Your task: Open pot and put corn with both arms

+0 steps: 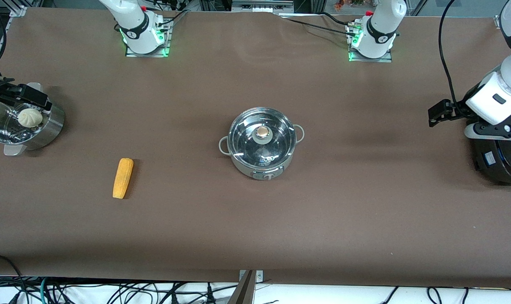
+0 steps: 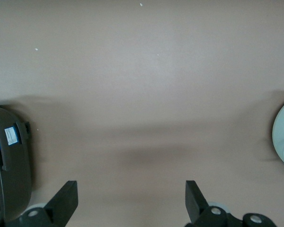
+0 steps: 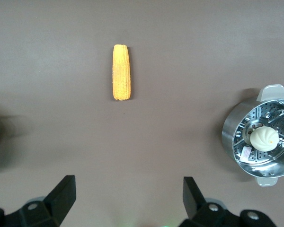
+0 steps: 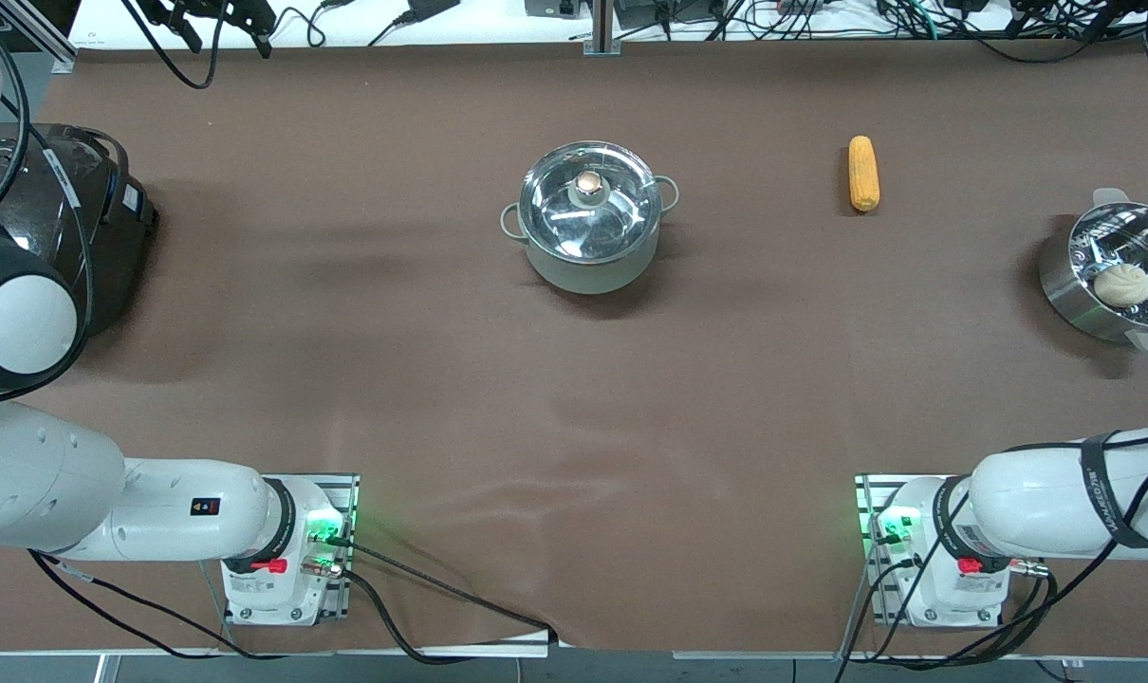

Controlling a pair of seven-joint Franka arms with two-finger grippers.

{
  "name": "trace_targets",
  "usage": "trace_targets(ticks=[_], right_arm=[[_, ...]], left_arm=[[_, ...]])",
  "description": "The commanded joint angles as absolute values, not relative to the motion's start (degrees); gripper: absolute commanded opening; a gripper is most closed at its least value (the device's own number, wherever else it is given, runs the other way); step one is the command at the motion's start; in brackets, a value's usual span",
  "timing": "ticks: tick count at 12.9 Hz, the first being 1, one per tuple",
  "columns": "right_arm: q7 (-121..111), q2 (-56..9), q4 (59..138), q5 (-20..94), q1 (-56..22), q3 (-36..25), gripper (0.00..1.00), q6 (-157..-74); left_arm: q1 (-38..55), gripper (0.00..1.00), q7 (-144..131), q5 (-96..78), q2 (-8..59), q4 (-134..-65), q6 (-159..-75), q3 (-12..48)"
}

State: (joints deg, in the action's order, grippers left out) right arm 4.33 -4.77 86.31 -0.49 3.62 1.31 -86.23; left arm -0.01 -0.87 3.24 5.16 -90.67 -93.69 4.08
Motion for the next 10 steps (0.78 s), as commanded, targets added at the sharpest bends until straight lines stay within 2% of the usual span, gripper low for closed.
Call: trace_targets(ticks=[1,10], right_arm=[[4.13,-5.19,84.99,0.09,4.04,1.67,1.0,-85.69],[3.61,-5.19,84.99,0.09,4.13,1.67,1.0,-85.78]], left_arm=[[0.79,1.0,-0.09,2.11,1.24,-95.09,-95.27,3.08],[0.53,1.0,-0.35,2.72,1.76,-93.96,-94.13,3.25]])
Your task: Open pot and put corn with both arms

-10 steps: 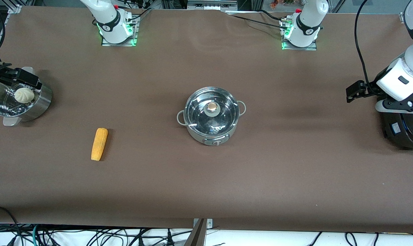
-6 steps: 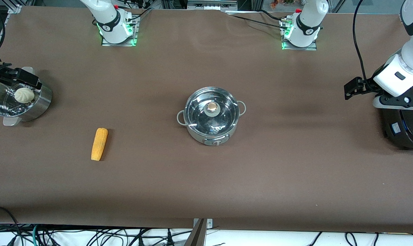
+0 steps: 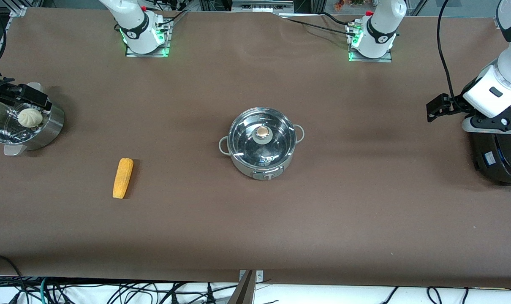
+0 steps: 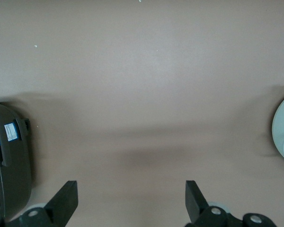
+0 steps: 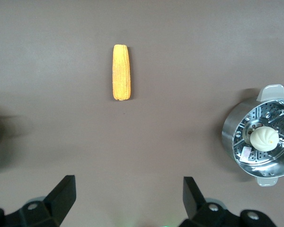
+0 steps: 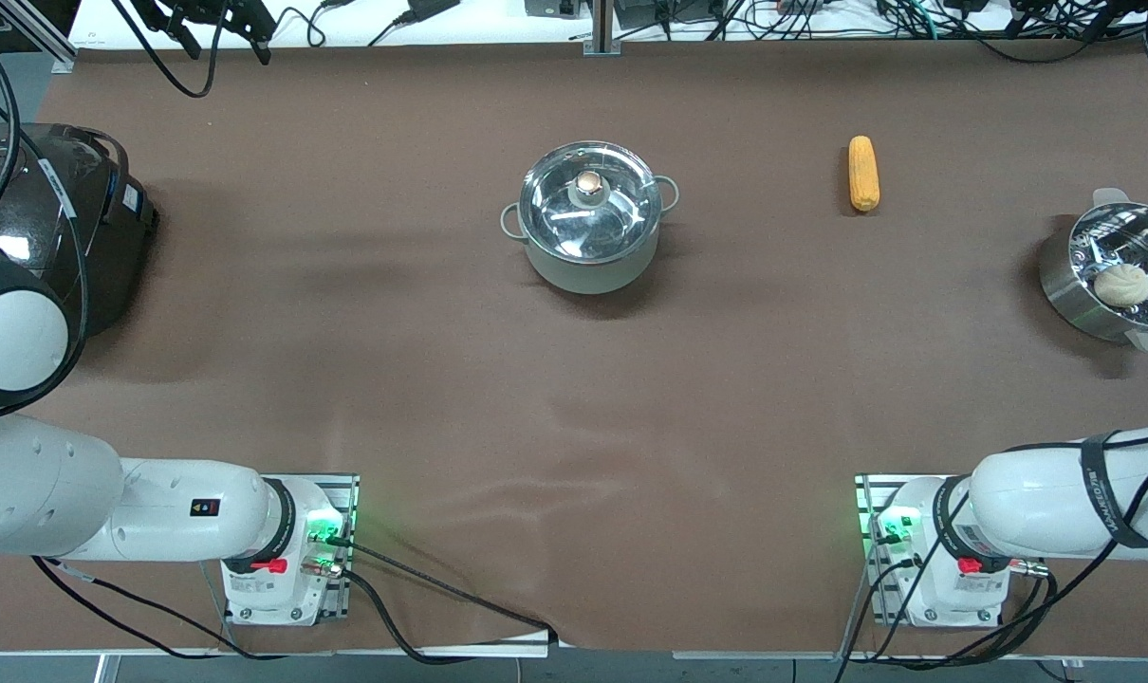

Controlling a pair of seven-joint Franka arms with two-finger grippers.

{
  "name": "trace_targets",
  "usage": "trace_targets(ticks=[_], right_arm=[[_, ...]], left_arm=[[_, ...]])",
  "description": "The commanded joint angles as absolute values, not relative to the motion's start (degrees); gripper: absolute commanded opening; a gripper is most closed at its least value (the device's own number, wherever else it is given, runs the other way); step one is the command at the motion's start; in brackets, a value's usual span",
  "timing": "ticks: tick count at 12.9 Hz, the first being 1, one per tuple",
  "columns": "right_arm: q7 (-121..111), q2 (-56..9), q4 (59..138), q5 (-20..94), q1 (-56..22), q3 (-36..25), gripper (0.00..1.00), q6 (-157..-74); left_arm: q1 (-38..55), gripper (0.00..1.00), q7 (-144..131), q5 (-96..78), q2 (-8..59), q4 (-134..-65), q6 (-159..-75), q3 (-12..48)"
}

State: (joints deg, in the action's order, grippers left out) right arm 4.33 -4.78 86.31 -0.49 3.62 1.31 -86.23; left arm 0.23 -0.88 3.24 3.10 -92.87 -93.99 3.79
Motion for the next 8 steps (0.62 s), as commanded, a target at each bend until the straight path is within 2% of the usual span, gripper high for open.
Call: trace_targets(ticks=[1,8], right_arm=[[3.6,-5.19,84.99,0.09,4.04,1.67,1.0,-85.78],[3.6,-5.19,84.99,0.09,4.13,1.67,1.0,-85.78]], left_arm=[[0.53,1.0,-0.44,2.72,1.76,-93.96,-94.04,3.34],[0.88,1.0,-0.71,2.11,3.07,-91.76,-93.78,3.34]])
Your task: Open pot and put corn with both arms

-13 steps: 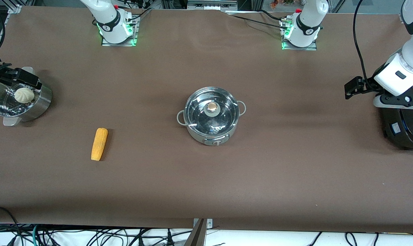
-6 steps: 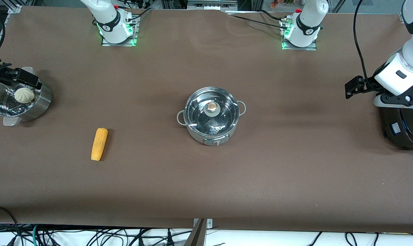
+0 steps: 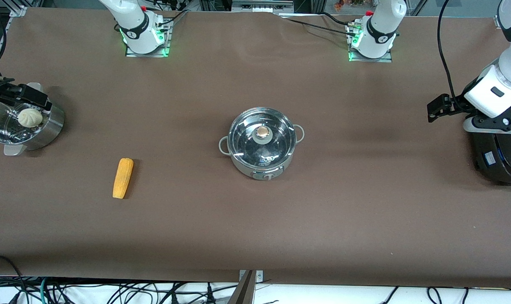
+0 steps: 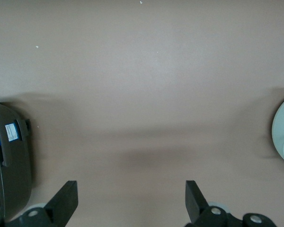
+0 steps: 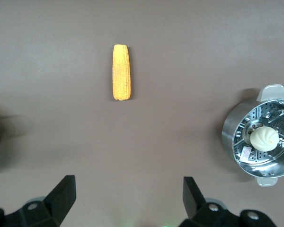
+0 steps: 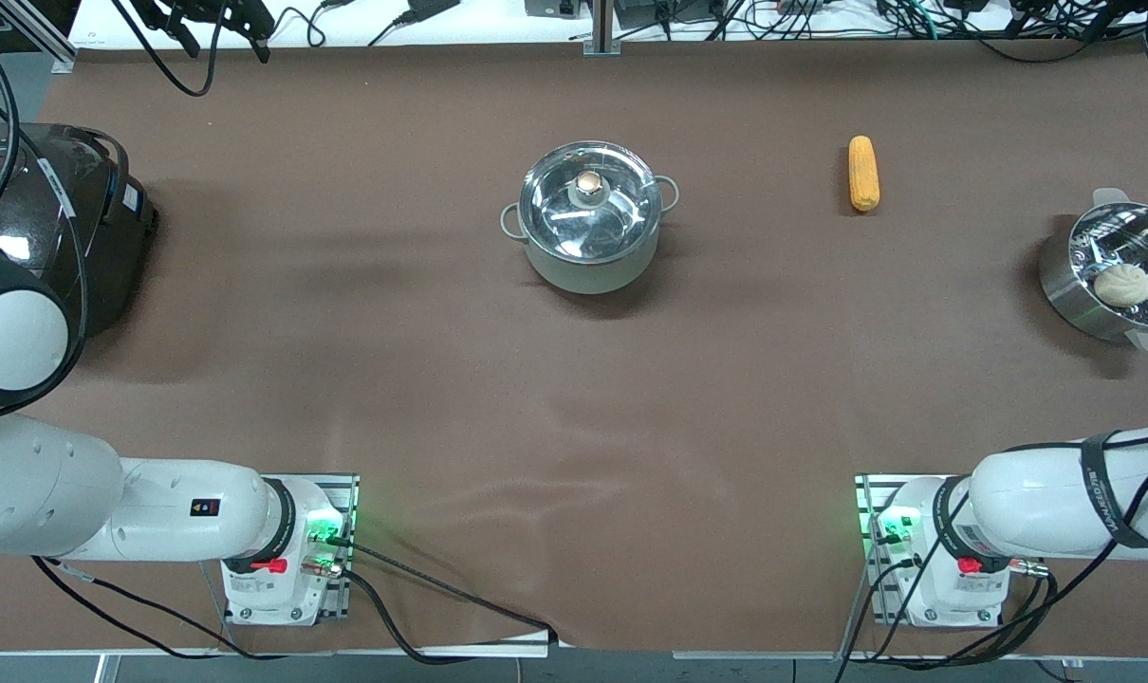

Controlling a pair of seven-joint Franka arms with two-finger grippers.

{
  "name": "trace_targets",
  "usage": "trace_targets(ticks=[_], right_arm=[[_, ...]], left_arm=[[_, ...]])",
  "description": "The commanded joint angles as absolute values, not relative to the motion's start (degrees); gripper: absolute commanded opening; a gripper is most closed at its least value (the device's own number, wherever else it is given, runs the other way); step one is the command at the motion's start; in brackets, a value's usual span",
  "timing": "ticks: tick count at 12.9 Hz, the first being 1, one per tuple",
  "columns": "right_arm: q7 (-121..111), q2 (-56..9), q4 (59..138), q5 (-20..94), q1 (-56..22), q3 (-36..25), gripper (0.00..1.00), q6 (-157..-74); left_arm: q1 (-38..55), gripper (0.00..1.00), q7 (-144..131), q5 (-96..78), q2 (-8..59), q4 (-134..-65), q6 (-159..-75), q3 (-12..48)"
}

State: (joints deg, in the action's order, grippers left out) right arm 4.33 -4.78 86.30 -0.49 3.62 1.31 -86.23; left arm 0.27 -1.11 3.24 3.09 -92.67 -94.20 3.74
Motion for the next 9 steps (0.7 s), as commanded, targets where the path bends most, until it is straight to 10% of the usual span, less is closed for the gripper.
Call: trace_targets(ticks=[1,9], right_arm=[[3.6,-5.19,84.99,0.09,4.13,1.67,1.0,-85.78],[3.78,-5.19,84.9,0.09,4.48,1.32,1.0,-85.78]], left_arm=[[0.97,1.0,-0.7,2.02,3.16,-91.76,-93.52,3.34],[14.11,1.0,-7.26,1.93,9.2,-88.96,-90.88,6.77]])
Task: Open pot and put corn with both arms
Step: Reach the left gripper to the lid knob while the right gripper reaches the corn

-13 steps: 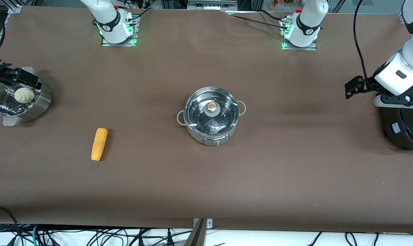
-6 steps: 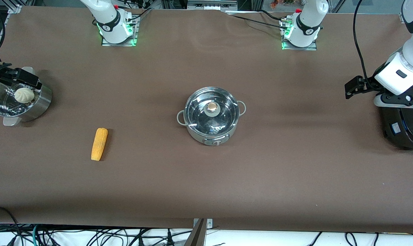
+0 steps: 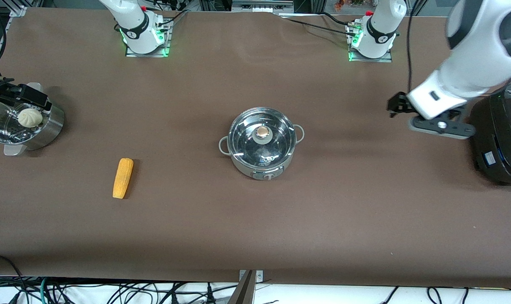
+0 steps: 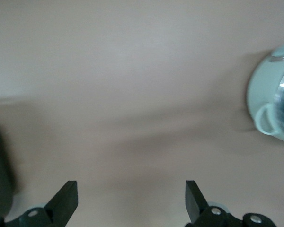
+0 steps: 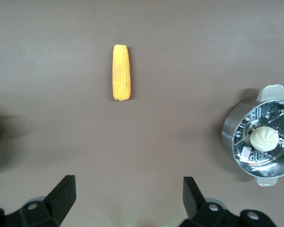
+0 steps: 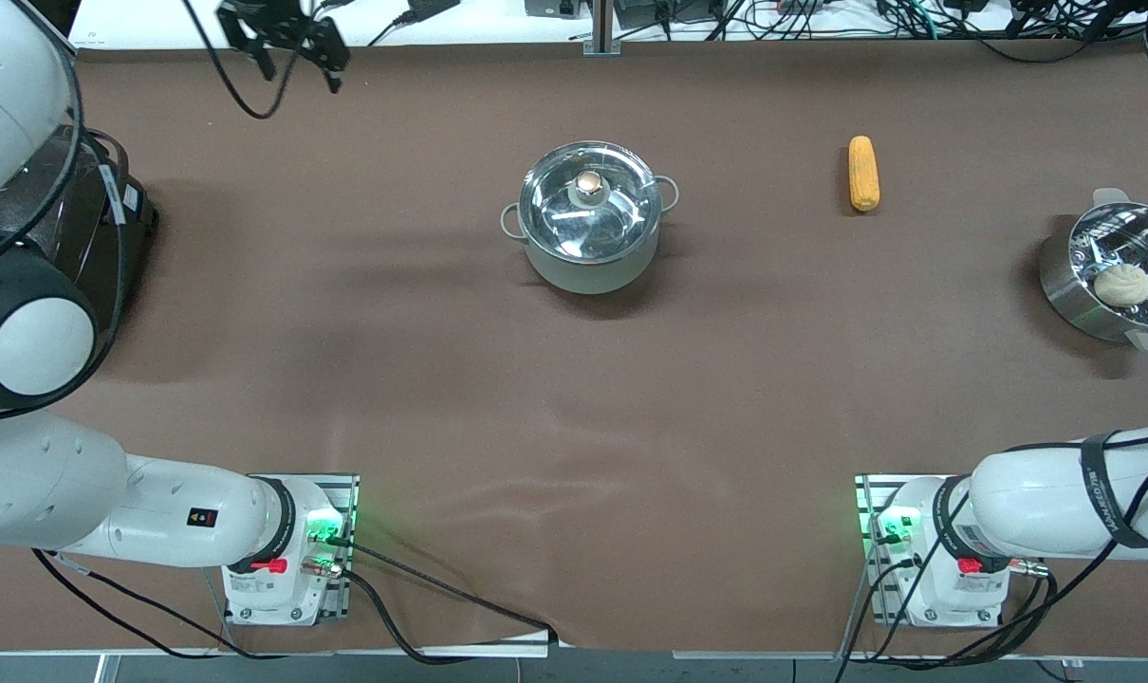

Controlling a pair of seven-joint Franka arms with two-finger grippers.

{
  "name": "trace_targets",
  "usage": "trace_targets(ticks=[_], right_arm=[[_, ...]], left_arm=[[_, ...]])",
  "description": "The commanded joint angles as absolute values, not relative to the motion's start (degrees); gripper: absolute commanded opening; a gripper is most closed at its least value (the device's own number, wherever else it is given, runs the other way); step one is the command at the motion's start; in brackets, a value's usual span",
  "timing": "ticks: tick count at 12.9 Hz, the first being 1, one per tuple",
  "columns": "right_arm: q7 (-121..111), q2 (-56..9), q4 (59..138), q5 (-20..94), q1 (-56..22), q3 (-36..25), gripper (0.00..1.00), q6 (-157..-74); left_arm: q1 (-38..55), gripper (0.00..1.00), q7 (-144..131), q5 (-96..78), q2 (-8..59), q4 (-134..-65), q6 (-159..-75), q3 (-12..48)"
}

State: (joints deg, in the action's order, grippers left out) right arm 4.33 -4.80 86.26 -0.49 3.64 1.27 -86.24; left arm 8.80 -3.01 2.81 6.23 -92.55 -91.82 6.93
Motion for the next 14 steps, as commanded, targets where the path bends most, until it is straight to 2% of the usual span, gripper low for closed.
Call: trace_targets(ticks=[1,4,5,8,10,14], right_arm=[[4.13,-5.36,84.99,0.26,4.74,1.23,1.0,-86.48],[3.34,-10.88,84.99,0.26,4.22,1.58,1.0,-90.6],[3.34,-13.16,85.25,0.61,4.22,1.67,1.0,-92.7],[3.43,-22.47,85.51,4.12,3.78,1.76,1.0,-99.02],[3.95,-28.1,86.74,4.04,2.03,1.67,1.0,-105.0],[4.04,-34.27,93.85,3.6,1.06,1.67,1.0,-122.56]], left_arm=[[17.89,1.0,-12.08,1.93,12.27,-85.55,-90.88,6.77],[27.3,1.0,-25.97,2.02,24.22,-73.95,-92.45,6.77],[30.29,1.0,-30.45,2.28,27.3,-72.18,-94.55,6.59],[33.92,1.0,-43.12,2.46,31.45,-72.42,-105.53,6.68],[34.98,1.0,-42.98,1.59,34.0,-73.29,-107.48,6.77],[37.27,1.0,-41.66,1.49,39.63,-73.83,-114.52,7.56]])
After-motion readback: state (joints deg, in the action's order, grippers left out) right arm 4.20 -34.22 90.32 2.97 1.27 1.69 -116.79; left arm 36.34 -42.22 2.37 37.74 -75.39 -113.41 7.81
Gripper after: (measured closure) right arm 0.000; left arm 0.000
